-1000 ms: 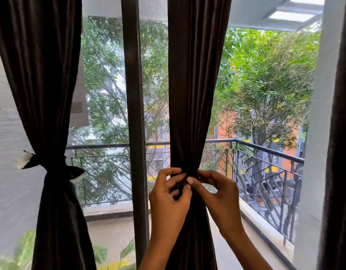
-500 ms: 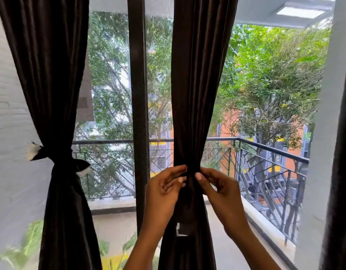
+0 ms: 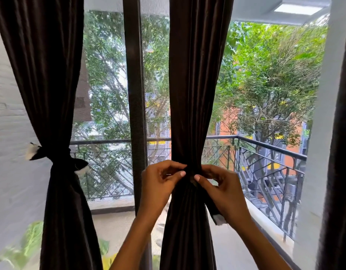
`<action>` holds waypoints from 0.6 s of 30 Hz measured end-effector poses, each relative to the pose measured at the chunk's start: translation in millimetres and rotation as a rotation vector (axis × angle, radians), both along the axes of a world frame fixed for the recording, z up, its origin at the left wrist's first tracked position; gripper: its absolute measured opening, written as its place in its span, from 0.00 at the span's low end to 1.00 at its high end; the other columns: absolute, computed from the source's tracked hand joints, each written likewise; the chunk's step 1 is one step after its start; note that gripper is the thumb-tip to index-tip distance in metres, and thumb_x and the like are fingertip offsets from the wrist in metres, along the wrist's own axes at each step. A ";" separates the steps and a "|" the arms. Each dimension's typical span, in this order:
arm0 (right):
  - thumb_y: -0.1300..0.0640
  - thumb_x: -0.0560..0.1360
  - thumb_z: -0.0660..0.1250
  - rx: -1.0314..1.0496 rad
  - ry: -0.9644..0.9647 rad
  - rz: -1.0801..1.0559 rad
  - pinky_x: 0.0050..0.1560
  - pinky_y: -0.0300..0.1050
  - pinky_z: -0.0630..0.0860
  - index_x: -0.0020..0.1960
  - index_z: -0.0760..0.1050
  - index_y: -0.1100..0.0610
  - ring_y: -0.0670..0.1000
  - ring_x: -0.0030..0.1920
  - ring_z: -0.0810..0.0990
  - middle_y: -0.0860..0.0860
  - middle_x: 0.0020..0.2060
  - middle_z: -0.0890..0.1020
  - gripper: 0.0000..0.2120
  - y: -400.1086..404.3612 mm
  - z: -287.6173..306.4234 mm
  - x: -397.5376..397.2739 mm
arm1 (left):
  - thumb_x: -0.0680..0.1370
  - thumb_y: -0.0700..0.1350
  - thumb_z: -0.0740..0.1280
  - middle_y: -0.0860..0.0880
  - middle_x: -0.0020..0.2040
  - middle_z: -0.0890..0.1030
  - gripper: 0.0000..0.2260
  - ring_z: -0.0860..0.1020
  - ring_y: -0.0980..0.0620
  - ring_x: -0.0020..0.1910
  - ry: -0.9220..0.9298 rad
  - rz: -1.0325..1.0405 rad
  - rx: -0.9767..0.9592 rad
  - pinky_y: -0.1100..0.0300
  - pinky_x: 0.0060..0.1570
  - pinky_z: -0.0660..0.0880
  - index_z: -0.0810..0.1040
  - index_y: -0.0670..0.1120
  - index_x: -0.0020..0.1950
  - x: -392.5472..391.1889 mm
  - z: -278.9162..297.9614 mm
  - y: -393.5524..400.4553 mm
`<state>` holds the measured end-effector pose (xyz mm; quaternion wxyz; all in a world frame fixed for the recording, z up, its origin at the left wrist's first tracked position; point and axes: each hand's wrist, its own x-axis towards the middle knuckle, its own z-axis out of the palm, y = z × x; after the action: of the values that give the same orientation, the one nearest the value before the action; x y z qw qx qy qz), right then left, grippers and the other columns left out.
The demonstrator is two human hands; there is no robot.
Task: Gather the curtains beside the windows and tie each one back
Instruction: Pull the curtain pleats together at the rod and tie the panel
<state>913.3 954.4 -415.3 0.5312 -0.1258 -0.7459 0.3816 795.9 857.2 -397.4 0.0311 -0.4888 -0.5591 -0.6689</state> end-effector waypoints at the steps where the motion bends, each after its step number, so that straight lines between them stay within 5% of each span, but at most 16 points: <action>1: 0.65 0.71 0.72 -0.003 -0.001 0.001 0.49 0.43 0.80 0.47 0.81 0.45 0.41 0.46 0.83 0.43 0.42 0.86 0.14 0.2 -0.4 0.3 | 0.70 0.31 0.73 0.53 0.38 0.84 0.09 0.82 0.60 0.39 0.058 0.063 0.000 0.69 0.41 0.76 0.84 0.45 0.42 -0.7 0.8 0.9; 7: 0.65 0.71 0.72 -0.016 0.035 0.013 0.41 0.35 0.78 0.45 0.81 0.45 0.39 0.45 0.83 0.40 0.41 0.85 0.15 -5.9 -4.3 -2.8 | 0.67 0.38 0.75 0.54 0.37 0.76 0.08 0.75 0.54 0.35 0.260 0.536 0.091 0.60 0.36 0.70 0.80 0.50 0.37 7.5 -1.3 5.4; 14: 0.64 0.73 0.71 0.034 0.053 0.002 0.43 0.35 0.80 0.56 0.82 0.51 0.37 0.48 0.82 0.41 0.46 0.85 0.14 -11.4 -14.4 -3.3 | 0.75 0.40 0.69 0.57 0.38 0.81 0.05 0.78 0.67 0.40 -0.036 0.325 0.061 0.77 0.37 0.69 0.84 0.47 0.46 36.4 -5.4 8.8; 18: 0.57 0.73 0.67 0.155 0.075 -0.053 0.44 0.35 0.79 0.60 0.79 0.47 0.37 0.46 0.81 0.42 0.48 0.84 0.16 -7.0 -20.6 -4.5 | 0.71 0.47 0.73 0.59 0.35 0.83 0.04 0.80 0.66 0.36 -0.237 0.209 0.128 0.75 0.36 0.72 0.85 0.51 0.45 51.8 -1.6 7.4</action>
<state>908.8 947.5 -436.0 0.5767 -0.0894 -0.7493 0.3130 847.7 864.6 -399.0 0.0652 -0.3429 -0.5630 -0.7491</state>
